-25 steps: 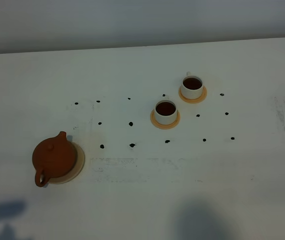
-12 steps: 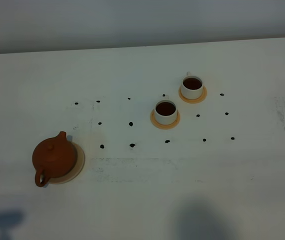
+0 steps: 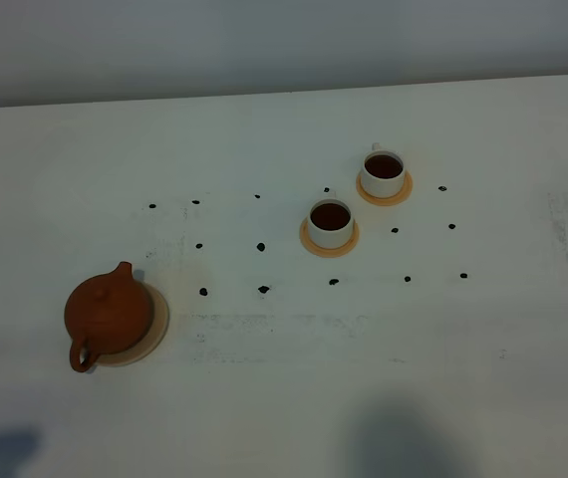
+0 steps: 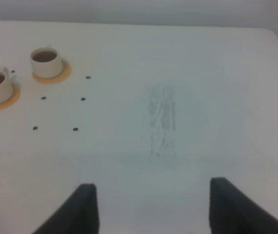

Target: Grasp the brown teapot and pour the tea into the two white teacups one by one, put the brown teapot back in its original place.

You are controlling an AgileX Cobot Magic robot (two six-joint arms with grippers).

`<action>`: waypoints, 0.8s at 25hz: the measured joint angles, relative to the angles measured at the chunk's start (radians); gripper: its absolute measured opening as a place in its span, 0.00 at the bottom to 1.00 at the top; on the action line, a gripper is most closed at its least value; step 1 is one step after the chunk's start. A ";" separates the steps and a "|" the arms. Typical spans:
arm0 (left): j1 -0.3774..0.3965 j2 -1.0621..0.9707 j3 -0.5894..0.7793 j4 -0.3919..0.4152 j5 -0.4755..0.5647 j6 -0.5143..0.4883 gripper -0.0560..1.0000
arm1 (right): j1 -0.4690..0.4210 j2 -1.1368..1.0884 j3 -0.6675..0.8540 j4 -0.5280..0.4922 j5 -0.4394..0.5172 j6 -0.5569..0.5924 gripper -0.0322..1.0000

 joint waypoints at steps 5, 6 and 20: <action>0.017 -0.058 0.000 -0.021 0.003 0.008 0.54 | 0.000 0.000 0.000 0.000 0.000 0.000 0.50; 0.017 -0.059 0.000 -0.023 0.003 0.011 0.54 | 0.000 0.000 0.000 0.000 0.000 0.000 0.50; 0.017 -0.059 0.001 -0.046 0.003 0.034 0.54 | 0.000 0.000 0.000 0.000 0.000 0.000 0.50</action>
